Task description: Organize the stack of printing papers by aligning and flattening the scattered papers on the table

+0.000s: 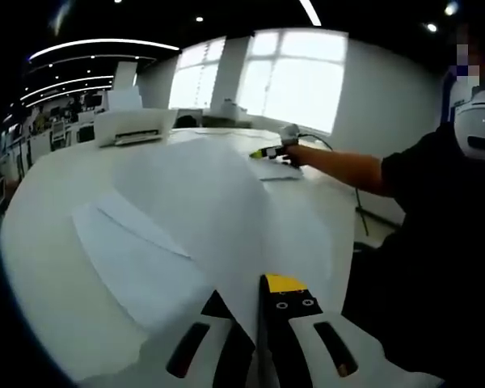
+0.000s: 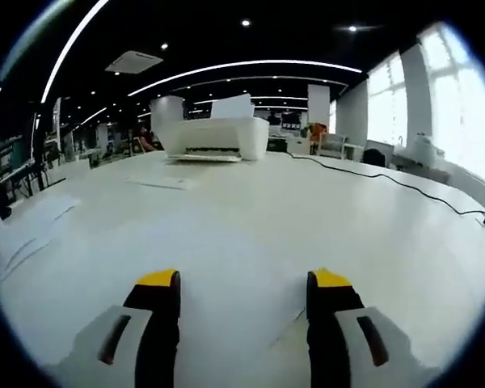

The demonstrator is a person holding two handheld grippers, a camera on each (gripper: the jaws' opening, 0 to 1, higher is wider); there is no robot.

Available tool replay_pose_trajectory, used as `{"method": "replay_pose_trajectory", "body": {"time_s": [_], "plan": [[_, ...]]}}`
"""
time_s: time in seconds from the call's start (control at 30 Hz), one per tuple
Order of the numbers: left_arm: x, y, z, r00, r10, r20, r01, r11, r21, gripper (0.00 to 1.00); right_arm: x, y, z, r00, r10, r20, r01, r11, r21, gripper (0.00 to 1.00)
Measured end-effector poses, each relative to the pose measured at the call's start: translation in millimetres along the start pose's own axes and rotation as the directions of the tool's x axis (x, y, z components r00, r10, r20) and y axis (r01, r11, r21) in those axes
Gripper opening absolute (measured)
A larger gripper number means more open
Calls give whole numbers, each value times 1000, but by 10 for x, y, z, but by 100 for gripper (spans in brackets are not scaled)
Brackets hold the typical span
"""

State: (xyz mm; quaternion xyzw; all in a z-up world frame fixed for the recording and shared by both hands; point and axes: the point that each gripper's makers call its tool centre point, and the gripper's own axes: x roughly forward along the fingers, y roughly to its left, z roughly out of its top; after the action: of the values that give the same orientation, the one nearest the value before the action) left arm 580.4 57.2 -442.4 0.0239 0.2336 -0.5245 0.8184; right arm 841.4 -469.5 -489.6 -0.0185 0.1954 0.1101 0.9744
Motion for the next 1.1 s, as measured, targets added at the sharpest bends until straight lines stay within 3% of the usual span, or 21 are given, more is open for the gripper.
{"method": "replay_pose_trajectory", "body": {"time_s": [0.17,0.37,0.43,0.47,0.53,0.6,0.73,0.77,0.93,1.1], "plan": [[6,-10,6,1000,0,1,0,1000,0,6,2,34,3,1000,15,9,-15,1000,-8,48],[22,-32,23,1000,-5,1,5,1000,5,6,-22,250,1,996,83,18,-82,996,-41,29],[20,-36,25,1000,-4,1,4,1000,6,6,-6,231,1,996,83,15,-83,996,-37,29],[17,-39,27,1000,-4,1,4,1000,6,6,-13,203,7,997,71,13,-70,996,-48,32],[11,-48,32,1000,-2,2,2,1000,7,6,-39,17,33,1000,-13,22,15,997,-80,52],[9,-53,31,1000,-1,3,1,1000,6,6,-52,-54,98,996,-53,70,57,997,-54,71],[16,-61,20,1000,0,-1,0,1000,7,6,-47,-172,17,996,-90,24,92,994,-53,76],[18,-66,23,1000,-1,-1,1,1000,8,6,-23,-138,0,997,-70,14,70,998,-7,75],[19,-75,29,1000,0,4,0,1000,6,6,-23,-24,-26,999,-45,5,45,998,42,59],[27,-65,14,1000,0,1,0,1000,3,6,-74,-38,22,998,-54,19,54,998,20,40]]}}
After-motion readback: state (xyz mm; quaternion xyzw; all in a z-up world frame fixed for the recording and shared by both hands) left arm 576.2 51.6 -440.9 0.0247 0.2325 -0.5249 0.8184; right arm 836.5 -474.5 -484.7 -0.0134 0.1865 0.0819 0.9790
